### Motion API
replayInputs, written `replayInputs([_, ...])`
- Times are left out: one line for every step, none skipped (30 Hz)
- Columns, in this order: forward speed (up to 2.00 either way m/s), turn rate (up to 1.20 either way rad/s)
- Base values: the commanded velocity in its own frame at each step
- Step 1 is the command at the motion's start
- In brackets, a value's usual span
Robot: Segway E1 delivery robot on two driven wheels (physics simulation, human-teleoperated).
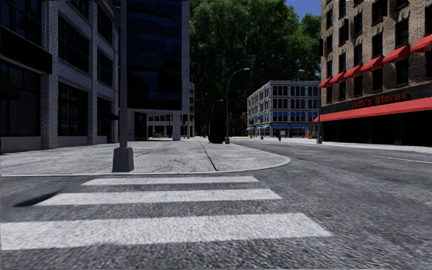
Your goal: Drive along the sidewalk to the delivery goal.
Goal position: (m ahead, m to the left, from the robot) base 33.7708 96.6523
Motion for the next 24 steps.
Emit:
replayInputs([2.00,0.00])
replayInputs([2.00,0.00])
replayInputs([2.00,0.00])
replayInputs([2.00,0.00])
replayInputs([2.00,0.00])
replayInputs([2.00,0.34])
replayInputs([2.00,0.34])
replayInputs([2.00,0.49])
replayInputs([2.00,0.56])
replayInputs([2.00,0.58])
replayInputs([2.00,0.13])
replayInputs([2.00,0.08])
replayInputs([2.00,0.06])
replayInputs([2.00,0.06])
replayInputs([2.00,0.00])
replayInputs([2.00,0.00])
replayInputs([2.00,0.00])
replayInputs([2.00,0.00])
replayInputs([2.00,0.00])
replayInputs([2.00,0.00])
replayInputs([2.00,0.00])
replayInputs([2.00,0.00])
replayInputs([2.00,0.06])
replayInputs([2.00,0.06])
